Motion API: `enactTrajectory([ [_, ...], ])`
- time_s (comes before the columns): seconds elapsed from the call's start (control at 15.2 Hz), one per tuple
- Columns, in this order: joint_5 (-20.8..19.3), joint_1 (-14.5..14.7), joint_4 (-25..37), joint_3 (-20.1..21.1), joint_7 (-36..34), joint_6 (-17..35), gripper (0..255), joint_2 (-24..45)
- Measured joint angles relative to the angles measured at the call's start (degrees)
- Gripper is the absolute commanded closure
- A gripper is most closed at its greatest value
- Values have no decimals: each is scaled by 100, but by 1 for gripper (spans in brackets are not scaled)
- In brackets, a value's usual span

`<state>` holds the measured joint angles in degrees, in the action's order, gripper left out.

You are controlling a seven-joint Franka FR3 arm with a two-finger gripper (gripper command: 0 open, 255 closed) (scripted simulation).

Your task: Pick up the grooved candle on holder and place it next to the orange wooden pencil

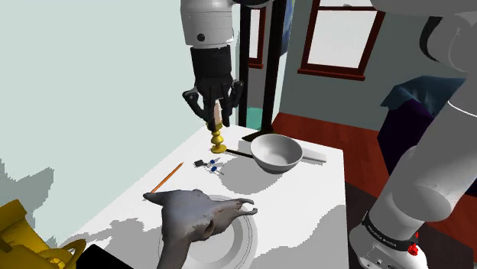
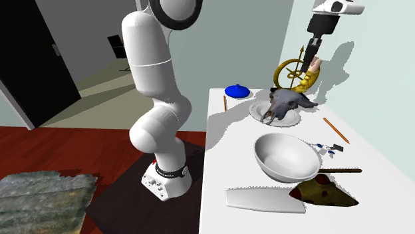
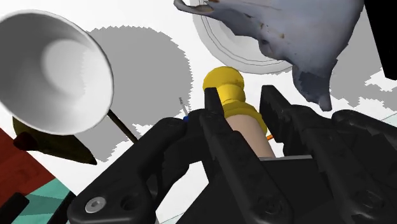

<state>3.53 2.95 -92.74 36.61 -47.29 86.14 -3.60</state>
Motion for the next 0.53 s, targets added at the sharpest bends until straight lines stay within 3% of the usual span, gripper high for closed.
enactTrajectory([
  [0.33,-976,513,1726,315,-711,-413,255,1641],
  [0.53,-1648,1180,3151,283,-984,-885,255,2755],
])
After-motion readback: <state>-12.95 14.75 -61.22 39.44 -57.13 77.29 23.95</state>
